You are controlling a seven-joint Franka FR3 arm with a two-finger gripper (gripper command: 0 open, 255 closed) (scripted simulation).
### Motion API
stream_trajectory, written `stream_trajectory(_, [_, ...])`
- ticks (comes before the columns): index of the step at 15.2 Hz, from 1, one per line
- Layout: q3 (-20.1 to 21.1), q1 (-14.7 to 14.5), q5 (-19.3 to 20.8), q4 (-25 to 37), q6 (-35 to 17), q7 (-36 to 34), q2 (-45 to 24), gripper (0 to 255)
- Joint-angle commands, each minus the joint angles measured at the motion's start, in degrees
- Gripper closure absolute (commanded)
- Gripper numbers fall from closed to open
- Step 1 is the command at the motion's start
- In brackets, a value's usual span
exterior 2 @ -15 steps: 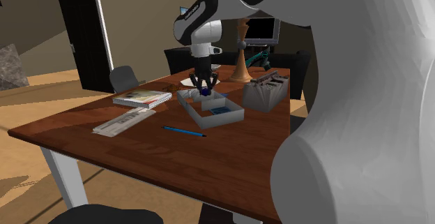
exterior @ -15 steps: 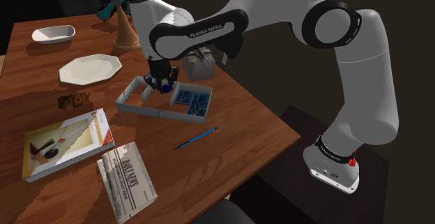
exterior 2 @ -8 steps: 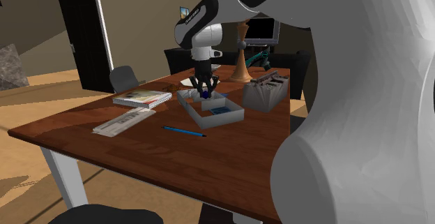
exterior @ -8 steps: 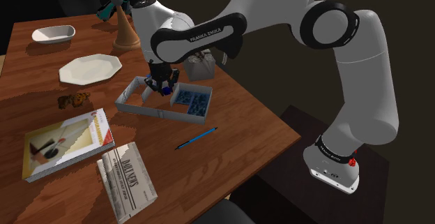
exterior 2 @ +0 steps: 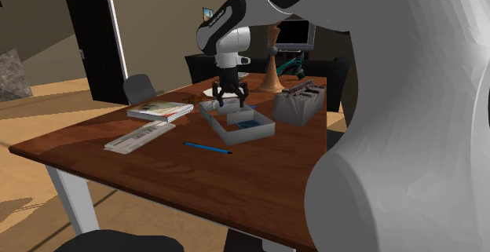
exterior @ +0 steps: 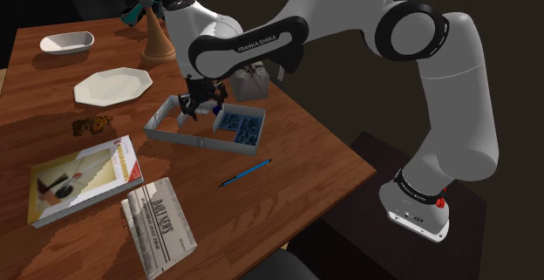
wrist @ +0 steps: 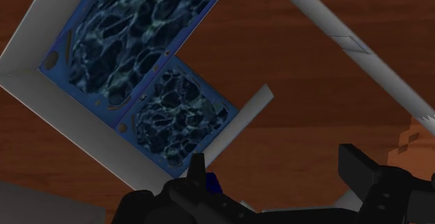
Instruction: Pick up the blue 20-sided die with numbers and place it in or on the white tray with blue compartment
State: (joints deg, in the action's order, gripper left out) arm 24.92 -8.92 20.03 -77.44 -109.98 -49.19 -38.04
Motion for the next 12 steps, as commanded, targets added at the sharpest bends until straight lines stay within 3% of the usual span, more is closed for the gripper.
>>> stream_trajectory(1, [0.0,0.0,0.0,0.0,0.0,0.0,0.0,0])
stream_trajectory(5, [0.58,-0.7,-0.92,5.04,6.28,0.83,1.46,0])
stream_trajectory(12, [0.58,-0.7,-0.92,5.04,6.28,0.83,1.46,0])
